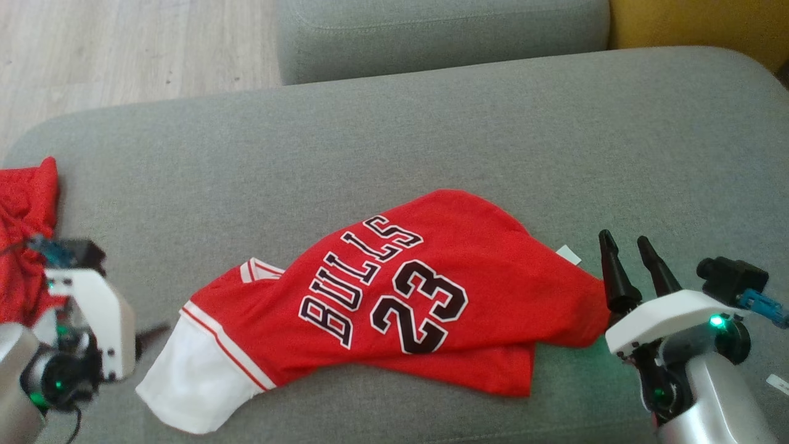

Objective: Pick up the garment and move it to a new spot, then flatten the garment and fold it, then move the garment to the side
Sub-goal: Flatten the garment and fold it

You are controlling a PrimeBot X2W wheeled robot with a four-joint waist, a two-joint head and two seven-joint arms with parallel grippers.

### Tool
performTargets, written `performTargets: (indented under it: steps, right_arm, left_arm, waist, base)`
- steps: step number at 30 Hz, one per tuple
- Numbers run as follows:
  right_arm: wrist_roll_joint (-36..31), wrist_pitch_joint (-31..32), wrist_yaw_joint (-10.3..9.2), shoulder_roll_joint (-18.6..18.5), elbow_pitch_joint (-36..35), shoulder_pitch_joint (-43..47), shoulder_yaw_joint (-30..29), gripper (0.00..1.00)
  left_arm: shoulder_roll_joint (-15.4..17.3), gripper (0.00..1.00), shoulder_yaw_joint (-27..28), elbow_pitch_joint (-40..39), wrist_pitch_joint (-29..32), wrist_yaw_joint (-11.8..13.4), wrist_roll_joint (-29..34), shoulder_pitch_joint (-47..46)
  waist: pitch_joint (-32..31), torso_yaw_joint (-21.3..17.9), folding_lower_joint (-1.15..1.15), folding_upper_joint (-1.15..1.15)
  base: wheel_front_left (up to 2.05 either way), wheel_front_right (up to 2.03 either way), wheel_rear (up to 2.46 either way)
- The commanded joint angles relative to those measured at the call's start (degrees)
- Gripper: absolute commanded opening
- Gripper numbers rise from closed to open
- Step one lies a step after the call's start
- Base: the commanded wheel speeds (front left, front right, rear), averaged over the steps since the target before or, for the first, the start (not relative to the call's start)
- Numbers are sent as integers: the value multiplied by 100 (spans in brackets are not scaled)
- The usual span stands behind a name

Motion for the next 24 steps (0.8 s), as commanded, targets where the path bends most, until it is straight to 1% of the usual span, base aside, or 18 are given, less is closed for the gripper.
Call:
performTargets:
  steps: [1,3,5,6,9,13,14,16,18,21,24]
  right_arm:
    - [-50,-4,-4,-53,-233,-68,122,100]
    - [-53,-16,-4,-52,-254,-34,127,100]
    - [-54,-27,-4,-50,-272,16,140,100]
    - [-46,-67,-4,-60,-305,71,148,100]
    - [-43,-108,-4,-87,-355,157,118,100]
    - [-46,-124,-4,-112,-420,230,108,100]
    - [-44,-124,-4,-117,-436,250,101,100]
    - [-45,-119,-4,-133,-475,287,73,100]
    - [-74,-81,-4,-171,-505,321,69,100]
    - [-92,-12,-4,-216,-543,345,62,100]
    - [-98,143,-4,-293,-550,311,125,100]
  left_arm:
    - [382,100,401,-206,-291,65,127,-425]
    - [400,100,527,-421,-874,204,371,-469]
    - [352,100,636,-646,-1449,371,558,-410]
    - [234,100,815,-885,-2137,594,678,-278]
    - [3,100,1085,-1237,-3225,1011,852,55]
    - [-435,100,1477,-1599,-4646,1701,986,740]
    - [-545,100,1554,-1686,-4868,1844,1064,921]
    - [-767,100,1633,-1896,-5036,2024,1299,1252]
    - [-1055,100,1826,-2154,-5076,2109,1553,1529]
    - [-1513,100,2282,-2580,-5082,2100,2156,1914]
    - [-1896,100,2610,-2801,-5083,1957,2650,2233]
  waist:
    - [-26,17,0,0]
    - [-59,35,0,0]
    - [-97,49,0,0]
    - [-142,66,0,0]
    - [-193,95,0,0]
    - [-249,105,0,0]
    - [-258,110,0,0]
    - [-260,136,0,0]
    - [-265,183,0,0]
    - [-269,266,0,0]
    - [-272,352,0,0]
  base:
    - [0,0,0]
    - [0,0,0]
    - [0,0,0]
    - [0,0,0]
    - [0,0,0]
    - [0,0,0]
    - [0,0,0]
    - [0,0,0]
    - [0,0,0]
    - [0,0,0]
    - [0,0,0]
